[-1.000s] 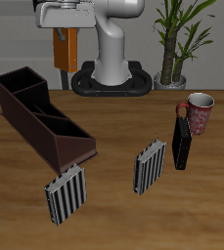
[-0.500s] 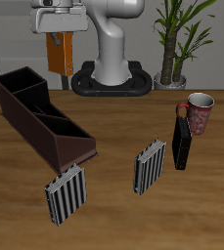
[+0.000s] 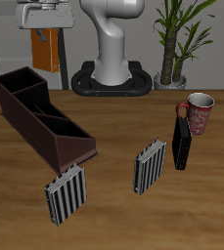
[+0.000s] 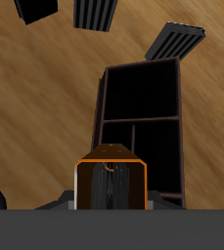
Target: Place the orange book into the right desk caddy's front compartment
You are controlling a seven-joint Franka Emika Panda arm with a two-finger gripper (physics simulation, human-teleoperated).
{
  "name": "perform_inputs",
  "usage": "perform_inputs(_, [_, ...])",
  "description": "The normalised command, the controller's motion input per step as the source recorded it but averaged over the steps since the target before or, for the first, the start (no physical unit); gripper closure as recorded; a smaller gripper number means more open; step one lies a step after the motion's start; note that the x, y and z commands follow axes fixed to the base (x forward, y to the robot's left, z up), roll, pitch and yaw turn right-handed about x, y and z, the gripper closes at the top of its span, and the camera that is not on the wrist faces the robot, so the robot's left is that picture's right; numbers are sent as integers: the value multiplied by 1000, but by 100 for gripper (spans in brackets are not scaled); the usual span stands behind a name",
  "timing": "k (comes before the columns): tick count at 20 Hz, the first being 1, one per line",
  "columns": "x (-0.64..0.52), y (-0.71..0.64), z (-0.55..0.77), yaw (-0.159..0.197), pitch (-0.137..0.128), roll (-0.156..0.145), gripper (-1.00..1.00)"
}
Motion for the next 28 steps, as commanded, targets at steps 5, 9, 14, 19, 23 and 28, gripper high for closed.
perform_inputs(5, [14, -139, 136, 0, -30, -27, 100])
perform_inputs(9, [110, -52, 101, 10, -39, 8, 100])
perform_inputs(14, [186, -32, -8, -1, -9, 7, 100])
perform_inputs(19, [157, 24, -34, -24, -1, 5, 100])
perform_inputs(23, [170, 74, -135, -14, 16, 14, 100])
perform_inputs(28, [141, 104, -171, -4, 19, 25, 100])
